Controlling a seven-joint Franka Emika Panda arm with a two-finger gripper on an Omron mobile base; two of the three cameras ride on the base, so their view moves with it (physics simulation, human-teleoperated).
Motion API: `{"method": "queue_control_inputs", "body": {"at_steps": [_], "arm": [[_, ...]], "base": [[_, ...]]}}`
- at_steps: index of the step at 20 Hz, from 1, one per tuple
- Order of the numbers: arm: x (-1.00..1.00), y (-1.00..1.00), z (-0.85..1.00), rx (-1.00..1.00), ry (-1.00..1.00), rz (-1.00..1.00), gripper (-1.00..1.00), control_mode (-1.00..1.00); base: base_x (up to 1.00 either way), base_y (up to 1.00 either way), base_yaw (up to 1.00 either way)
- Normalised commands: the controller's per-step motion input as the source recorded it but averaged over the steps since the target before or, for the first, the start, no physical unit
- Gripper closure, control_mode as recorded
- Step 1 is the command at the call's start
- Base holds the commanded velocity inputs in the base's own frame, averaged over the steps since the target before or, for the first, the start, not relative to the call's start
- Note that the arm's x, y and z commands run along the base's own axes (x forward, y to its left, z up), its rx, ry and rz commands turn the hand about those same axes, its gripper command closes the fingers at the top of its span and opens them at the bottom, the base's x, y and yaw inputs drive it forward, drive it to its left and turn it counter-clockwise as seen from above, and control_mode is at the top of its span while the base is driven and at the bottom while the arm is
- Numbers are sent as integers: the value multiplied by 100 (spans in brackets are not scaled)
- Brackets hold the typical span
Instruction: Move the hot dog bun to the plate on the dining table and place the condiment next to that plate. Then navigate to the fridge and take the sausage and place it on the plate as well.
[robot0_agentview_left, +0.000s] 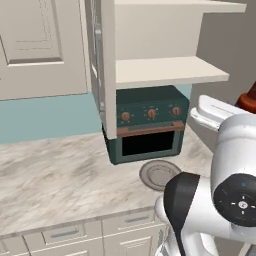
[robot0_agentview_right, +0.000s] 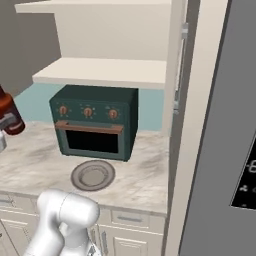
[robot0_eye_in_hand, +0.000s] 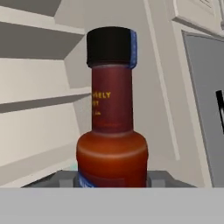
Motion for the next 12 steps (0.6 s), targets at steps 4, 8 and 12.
{"method": "queue_control_inputs", "body": {"at_steps": [4,8,12], "arm": [[0,0,0,0,0,0,100,100],[0,0,0,0,0,0,100,100],[0,0,0,0,0,0,100,100]], "base": [[-60,60,-38],[-68,38,-66],[-76,20,-78]]}}
